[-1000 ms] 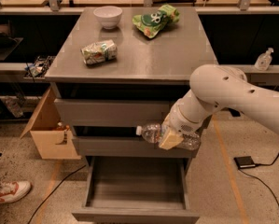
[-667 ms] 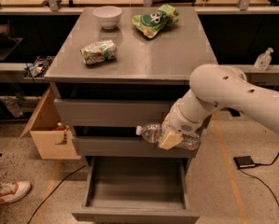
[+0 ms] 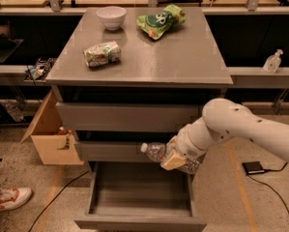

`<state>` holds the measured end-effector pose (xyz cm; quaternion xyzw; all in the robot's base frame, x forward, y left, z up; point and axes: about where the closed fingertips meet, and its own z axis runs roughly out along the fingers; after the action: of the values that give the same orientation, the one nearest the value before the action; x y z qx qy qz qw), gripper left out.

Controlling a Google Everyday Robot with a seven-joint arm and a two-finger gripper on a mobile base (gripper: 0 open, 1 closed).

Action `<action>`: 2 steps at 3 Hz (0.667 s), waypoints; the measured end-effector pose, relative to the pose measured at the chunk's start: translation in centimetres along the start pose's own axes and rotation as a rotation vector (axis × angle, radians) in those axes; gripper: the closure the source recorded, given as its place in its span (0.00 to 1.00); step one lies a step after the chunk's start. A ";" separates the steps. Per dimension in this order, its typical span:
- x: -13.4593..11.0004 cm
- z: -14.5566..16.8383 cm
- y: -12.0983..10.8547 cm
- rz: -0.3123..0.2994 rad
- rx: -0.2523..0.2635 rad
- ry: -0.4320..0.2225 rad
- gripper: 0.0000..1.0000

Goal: Place water bottle into bottom drawer

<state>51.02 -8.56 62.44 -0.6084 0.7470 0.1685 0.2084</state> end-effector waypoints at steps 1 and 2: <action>2.3 5.7 -0.1 0.034 0.012 -0.078 1.00; 4.3 11.9 -1.3 0.056 0.070 -0.128 1.00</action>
Offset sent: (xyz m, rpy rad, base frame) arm 0.0289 0.0281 -0.1818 0.1376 -0.0962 -0.1136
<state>52.87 -6.37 50.01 -0.5677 0.7543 0.1864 0.2719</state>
